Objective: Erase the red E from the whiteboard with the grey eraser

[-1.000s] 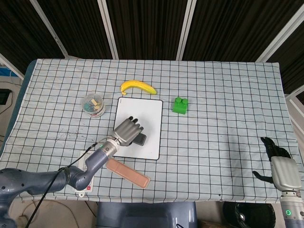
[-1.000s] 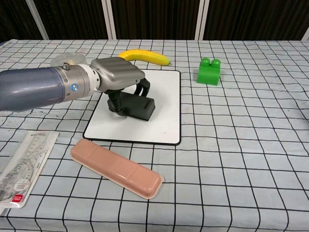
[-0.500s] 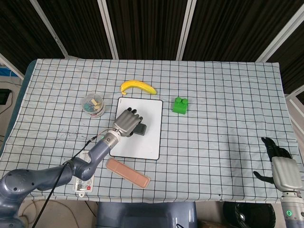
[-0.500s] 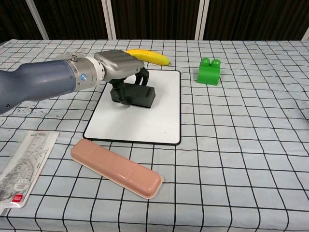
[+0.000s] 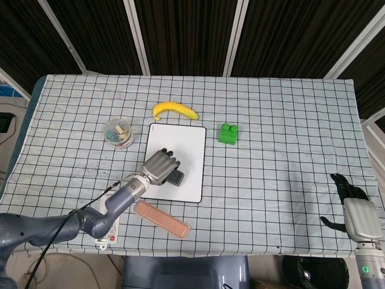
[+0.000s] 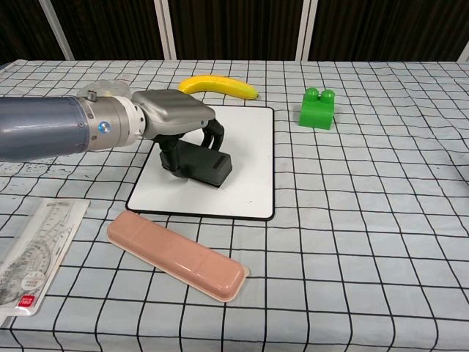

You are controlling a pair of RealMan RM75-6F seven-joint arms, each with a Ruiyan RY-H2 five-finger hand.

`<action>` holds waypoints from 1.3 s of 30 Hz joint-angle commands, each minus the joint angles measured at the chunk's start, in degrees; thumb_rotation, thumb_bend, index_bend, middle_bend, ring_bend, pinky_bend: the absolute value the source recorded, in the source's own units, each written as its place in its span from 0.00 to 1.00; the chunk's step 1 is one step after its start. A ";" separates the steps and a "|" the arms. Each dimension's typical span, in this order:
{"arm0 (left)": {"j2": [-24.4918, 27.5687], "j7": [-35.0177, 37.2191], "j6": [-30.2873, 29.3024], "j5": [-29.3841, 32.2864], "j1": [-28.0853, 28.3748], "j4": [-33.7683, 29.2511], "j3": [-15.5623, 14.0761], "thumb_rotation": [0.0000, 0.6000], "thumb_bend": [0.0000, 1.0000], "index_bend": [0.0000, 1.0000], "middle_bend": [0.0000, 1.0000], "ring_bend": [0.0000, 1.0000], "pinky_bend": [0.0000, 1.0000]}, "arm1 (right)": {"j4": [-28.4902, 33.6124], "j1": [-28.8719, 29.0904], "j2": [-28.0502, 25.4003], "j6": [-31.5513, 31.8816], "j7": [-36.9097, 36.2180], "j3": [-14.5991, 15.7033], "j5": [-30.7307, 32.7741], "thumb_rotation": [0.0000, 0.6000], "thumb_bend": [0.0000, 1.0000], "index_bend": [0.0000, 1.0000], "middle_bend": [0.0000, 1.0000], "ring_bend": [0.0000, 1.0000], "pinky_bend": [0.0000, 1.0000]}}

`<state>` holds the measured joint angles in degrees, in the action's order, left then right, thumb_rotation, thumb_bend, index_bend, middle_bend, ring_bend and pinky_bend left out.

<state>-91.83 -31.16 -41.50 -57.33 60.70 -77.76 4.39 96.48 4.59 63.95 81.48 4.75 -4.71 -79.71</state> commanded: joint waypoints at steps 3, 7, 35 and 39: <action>5.55 -4.95 -3.24 4.05 -0.38 -6.19 -0.61 1.00 0.21 0.44 0.45 0.21 0.25 | 0.10 0.02 0.01 0.02 0.11 0.07 -0.19 1.00 0.03 0.10 0.11 0.21 0.21; 8.97 -3.03 -5.46 2.46 -1.35 -10.47 0.40 1.00 0.21 0.44 0.45 0.21 0.25 | 0.17 0.04 0.13 0.08 0.44 0.05 -0.18 1.00 0.03 0.10 0.11 0.21 0.21; 17.06 10.78 -15.59 -11.21 -17.74 -3.53 -7.86 1.00 0.21 0.43 0.44 0.21 0.26 | 0.66 -0.10 0.29 0.35 1.27 0.12 -0.10 1.00 0.03 0.10 0.11 0.21 0.21; 16.32 12.34 -13.60 -12.17 -17.87 -2.11 -7.62 1.00 0.21 0.41 0.42 0.19 0.25 | 0.62 -0.07 0.24 0.18 1.10 0.10 0.05 1.00 0.03 0.10 0.11 0.21 0.21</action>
<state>-75.13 -19.13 -56.25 -69.48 43.09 -80.09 -3.42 97.10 4.51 64.19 81.66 5.85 -4.61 -79.66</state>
